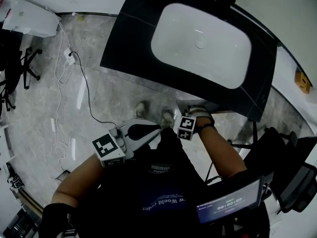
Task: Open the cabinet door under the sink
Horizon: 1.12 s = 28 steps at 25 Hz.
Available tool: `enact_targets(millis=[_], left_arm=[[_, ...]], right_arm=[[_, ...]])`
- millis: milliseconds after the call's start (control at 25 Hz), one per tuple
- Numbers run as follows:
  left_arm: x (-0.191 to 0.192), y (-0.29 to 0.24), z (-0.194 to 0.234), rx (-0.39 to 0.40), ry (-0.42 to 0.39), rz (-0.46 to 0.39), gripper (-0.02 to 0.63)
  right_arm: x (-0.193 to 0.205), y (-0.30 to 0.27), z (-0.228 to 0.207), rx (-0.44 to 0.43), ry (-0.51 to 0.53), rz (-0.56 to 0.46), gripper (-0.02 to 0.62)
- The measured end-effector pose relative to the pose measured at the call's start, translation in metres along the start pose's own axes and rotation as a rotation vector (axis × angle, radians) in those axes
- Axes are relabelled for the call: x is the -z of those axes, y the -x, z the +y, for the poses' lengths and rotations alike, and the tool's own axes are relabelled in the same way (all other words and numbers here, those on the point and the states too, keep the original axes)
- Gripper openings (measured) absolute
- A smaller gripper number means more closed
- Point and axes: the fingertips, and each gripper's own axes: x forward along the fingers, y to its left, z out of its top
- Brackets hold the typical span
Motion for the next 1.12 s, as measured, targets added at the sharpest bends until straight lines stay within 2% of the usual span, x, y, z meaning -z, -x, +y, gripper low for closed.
enact_targets(millis=[160,400,520,720,920,1120], left_arm=[[0.011,-0.005,-0.014,-0.054,0.030,-0.062,0.002],[0.016,0.007,-0.029,-0.130,0.044,-0.131,0.002],[0.016,0.021,-0.034,-0.175,0.043,-0.167,0.002],[0.030,0.052,-0.045,-0.241,0.072,-0.213,0.002],[0.054,0.080,-0.059,-0.275,0.094,-0.245,0.002],[0.070,0.103,-0.077,-0.299,0.086,-0.295,0.002]], right_arm=[[0.000,-0.002,0.004,0.013,0.076,-0.027,0.067],[-0.001,-0.017,0.039,0.014,0.144,-0.060,0.066],[0.001,-0.016,0.047,-0.003,0.168,-0.044,0.066],[0.003,0.009,0.070,-0.091,0.208,-0.018,0.066],[0.004,0.011,0.082,-0.096,0.210,0.008,0.066],[0.012,0.002,0.096,-0.066,0.233,0.044,0.069]])
